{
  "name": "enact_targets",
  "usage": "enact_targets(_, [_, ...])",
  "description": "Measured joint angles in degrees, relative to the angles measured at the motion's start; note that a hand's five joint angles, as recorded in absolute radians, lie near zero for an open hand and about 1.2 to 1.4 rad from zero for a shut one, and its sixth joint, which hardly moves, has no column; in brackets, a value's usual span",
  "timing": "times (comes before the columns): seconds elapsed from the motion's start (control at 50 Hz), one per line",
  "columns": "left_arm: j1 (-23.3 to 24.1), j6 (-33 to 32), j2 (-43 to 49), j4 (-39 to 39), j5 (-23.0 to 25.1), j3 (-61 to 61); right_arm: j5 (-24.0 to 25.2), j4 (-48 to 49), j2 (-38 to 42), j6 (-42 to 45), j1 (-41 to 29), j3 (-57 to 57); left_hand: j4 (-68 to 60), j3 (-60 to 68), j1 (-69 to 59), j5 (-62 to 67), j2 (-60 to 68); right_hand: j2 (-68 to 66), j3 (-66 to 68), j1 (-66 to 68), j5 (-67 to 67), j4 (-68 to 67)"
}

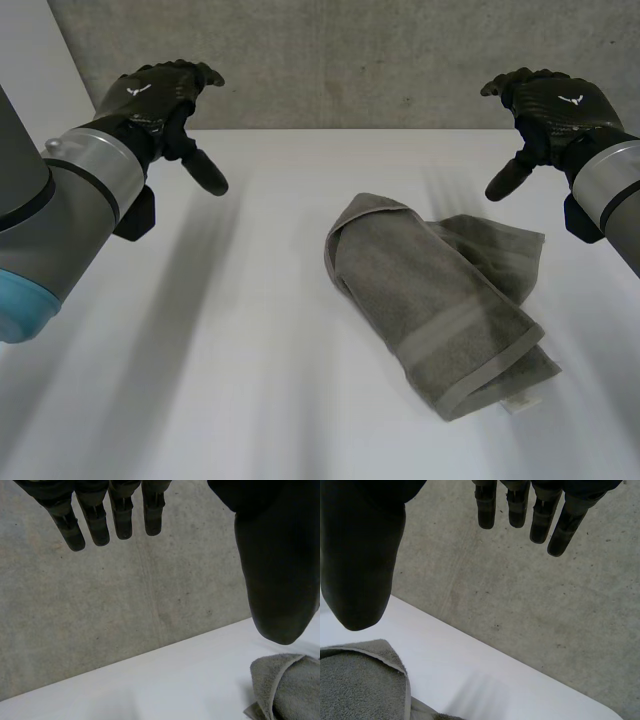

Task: Fold the towel.

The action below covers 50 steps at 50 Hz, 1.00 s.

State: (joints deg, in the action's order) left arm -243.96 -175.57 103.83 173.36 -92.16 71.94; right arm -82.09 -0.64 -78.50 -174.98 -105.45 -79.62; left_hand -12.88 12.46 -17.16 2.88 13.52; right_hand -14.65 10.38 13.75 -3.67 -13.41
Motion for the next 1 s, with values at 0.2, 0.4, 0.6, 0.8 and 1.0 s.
enact_targets(0.2, [0.6, 0.0, 1.2, 2.0, 0.2, 1.0, 0.0, 0.2, -0.1, -0.1, 0.1, 0.1, 0.0, 0.0, 0.0, 0.0, 0.0, 0.0, 0.0, 0.0, 0.0, 0.0])
enact_targets(0.4, [3.9, 0.0, 8.7, 12.5, 4.4, 0.9, 0.1, 0.4, 1.0, 0.2, -0.1, -1.3, 0.0, 0.0, 0.0, 0.0, 0.0, 0.0, 0.0, 0.0, 0.0, 0.0])
enact_targets(0.6, [7.4, -0.1, 25.9, 17.9, 22.3, -7.9, 0.4, 0.4, 5.0, 6.5, 0.3, -8.3, 0.0, 0.0, 0.0, 0.0, 0.0, 0.0, 0.0, 0.0, 0.0, 0.0])
enact_targets(0.8, [8.3, -5.9, 36.4, 17.6, 29.2, -13.6, 3.8, 1.0, 5.2, 13.9, 1.1, -17.1, 0.0, 0.0, 0.0, 0.0, 0.0, 0.0, 0.0, 0.0, 0.0, 0.0])
enact_targets(1.0, [9.0, -14.2, 39.7, 17.2, 31.4, -14.0, 5.5, 3.8, 9.6, 13.5, 0.5, -20.6, 0.0, 0.0, -0.3, 1.8, 1.6, 0.0, 0.0, -0.1, 0.0, 0.0])
